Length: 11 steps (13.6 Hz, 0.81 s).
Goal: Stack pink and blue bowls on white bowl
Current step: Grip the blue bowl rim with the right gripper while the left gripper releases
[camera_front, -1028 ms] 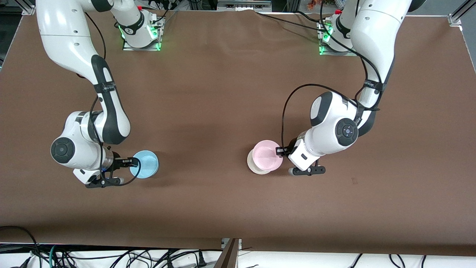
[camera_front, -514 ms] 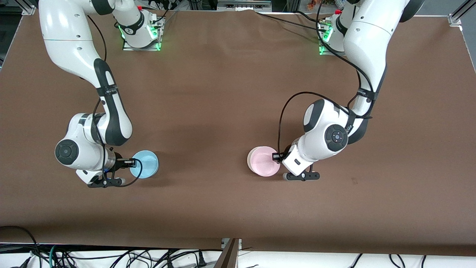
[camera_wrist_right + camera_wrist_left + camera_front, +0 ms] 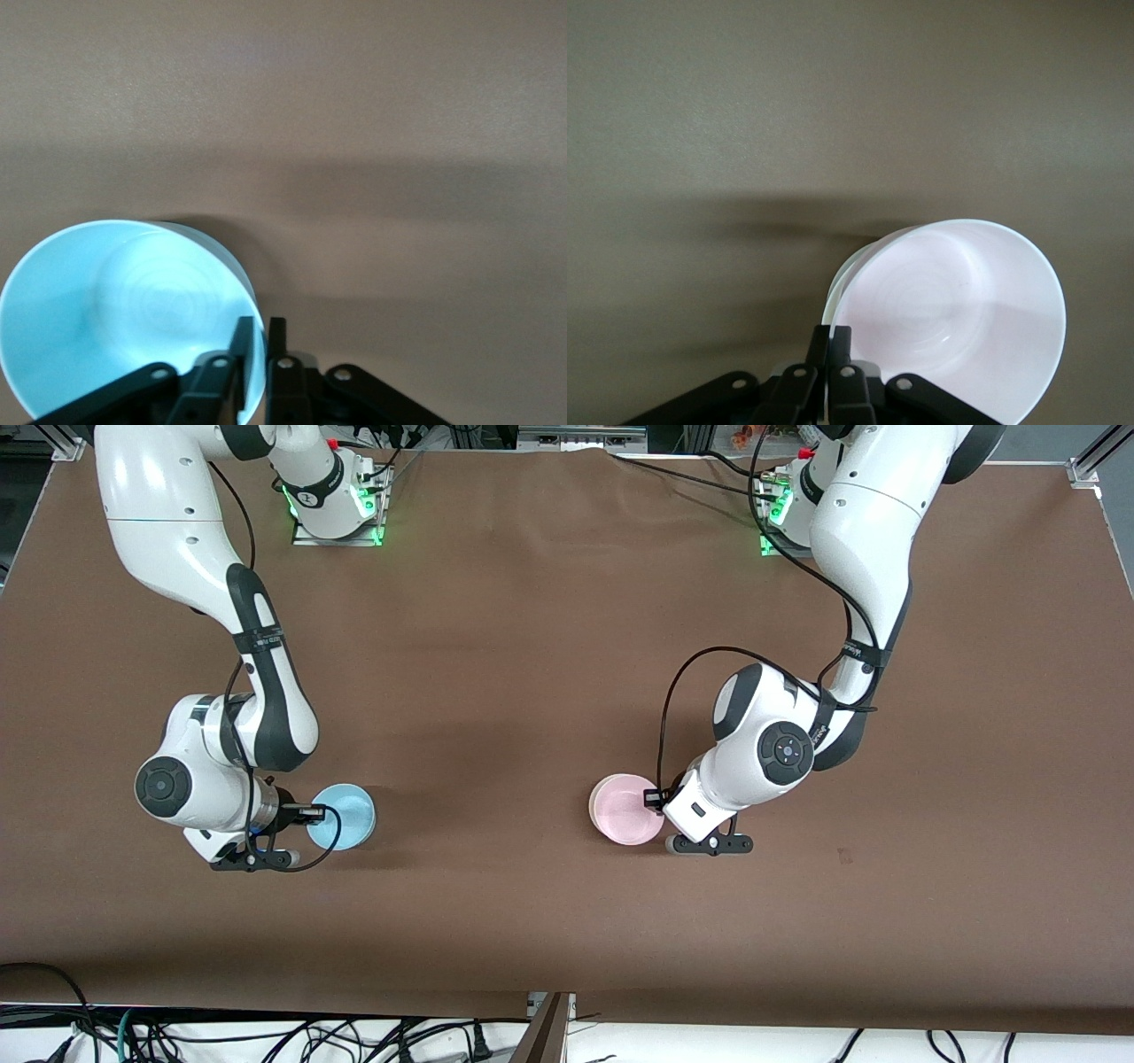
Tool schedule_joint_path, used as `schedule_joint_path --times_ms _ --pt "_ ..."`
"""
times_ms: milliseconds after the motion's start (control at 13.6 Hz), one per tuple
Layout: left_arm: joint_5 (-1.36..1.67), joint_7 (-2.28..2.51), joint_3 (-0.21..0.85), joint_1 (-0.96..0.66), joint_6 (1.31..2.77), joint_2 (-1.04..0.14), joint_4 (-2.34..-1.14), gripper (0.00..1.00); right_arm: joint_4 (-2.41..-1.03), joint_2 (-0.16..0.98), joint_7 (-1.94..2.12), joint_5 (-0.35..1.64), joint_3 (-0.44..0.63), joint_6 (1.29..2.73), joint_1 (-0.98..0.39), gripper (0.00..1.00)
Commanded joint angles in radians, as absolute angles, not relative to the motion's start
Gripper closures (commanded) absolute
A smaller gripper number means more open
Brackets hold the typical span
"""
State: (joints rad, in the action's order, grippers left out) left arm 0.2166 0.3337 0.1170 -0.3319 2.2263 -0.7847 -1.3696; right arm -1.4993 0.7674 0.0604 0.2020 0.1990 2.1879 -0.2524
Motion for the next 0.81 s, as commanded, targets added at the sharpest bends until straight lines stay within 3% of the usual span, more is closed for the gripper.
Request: schedule_joint_path --times_ms 0,661,734 --pt "0.193 0.350 0.109 -0.345 2.226 -0.796 -1.348 1.00 -1.480 0.764 0.006 0.219 0.198 2.177 -0.258 1.00" --pt "0.193 0.371 0.112 -0.353 2.226 -0.813 -1.350 1.00 -1.324 0.733 -0.138 0.238 0.170 1.921 -0.310 1.00" --pt "0.193 0.371 0.113 -0.353 2.226 -0.813 -1.350 0.89 -1.324 0.732 -0.147 0.239 0.163 1.921 -0.311 1.00"
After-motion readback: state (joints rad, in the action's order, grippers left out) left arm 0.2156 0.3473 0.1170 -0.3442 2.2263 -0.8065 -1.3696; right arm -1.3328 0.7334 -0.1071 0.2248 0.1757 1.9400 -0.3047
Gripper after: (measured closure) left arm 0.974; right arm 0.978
